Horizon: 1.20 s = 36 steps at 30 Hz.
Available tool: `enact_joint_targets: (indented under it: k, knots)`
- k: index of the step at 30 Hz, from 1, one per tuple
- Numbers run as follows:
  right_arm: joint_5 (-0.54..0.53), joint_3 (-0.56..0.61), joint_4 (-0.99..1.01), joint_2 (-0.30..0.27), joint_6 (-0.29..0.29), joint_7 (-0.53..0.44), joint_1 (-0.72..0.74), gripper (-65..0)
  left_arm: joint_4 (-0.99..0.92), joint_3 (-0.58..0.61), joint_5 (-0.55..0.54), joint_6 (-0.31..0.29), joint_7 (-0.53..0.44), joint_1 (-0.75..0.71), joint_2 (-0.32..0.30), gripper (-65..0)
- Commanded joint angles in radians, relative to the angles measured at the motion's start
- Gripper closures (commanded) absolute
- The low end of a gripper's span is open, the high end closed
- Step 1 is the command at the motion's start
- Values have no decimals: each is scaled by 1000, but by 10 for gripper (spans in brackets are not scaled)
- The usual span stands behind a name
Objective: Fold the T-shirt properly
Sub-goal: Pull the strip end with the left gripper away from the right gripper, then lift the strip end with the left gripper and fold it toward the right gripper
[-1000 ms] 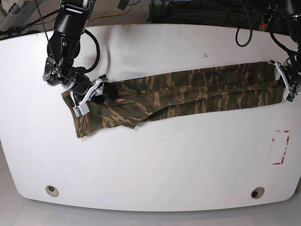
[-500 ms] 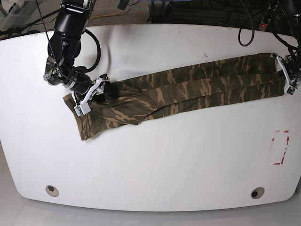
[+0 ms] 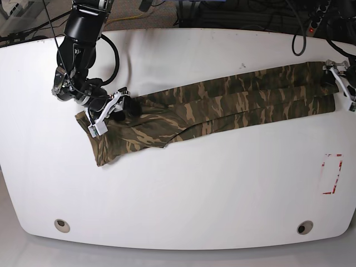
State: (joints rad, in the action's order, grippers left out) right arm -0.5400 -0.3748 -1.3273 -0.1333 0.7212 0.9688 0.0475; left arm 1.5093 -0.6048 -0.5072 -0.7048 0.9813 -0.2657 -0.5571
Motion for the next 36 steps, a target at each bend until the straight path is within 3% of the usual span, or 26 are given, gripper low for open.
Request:
enact_joint_targets:
  k: [1,6,12,17,36]
  knots:
    - [73,1,4,-9,-23,71,-5,-371,7,-88,-78,7,40,4,-30,-511]
    - [73,1,4,-9,-23,71,-4,-371,-23,-166,-202,7,64,6,-5,-514]
    - [73,1,5,-9,-23,71,-2,-371,-155,-177,-275,7,64,33,19,-514]
    - [73,1,5,-9,-23,71,-2,-371,-273,-178,-276,7,64,78,62,-514]
    - [73,1,5,-9,-23,71,-4,-371,-272,-157,-281,7,66,144,193,-512]
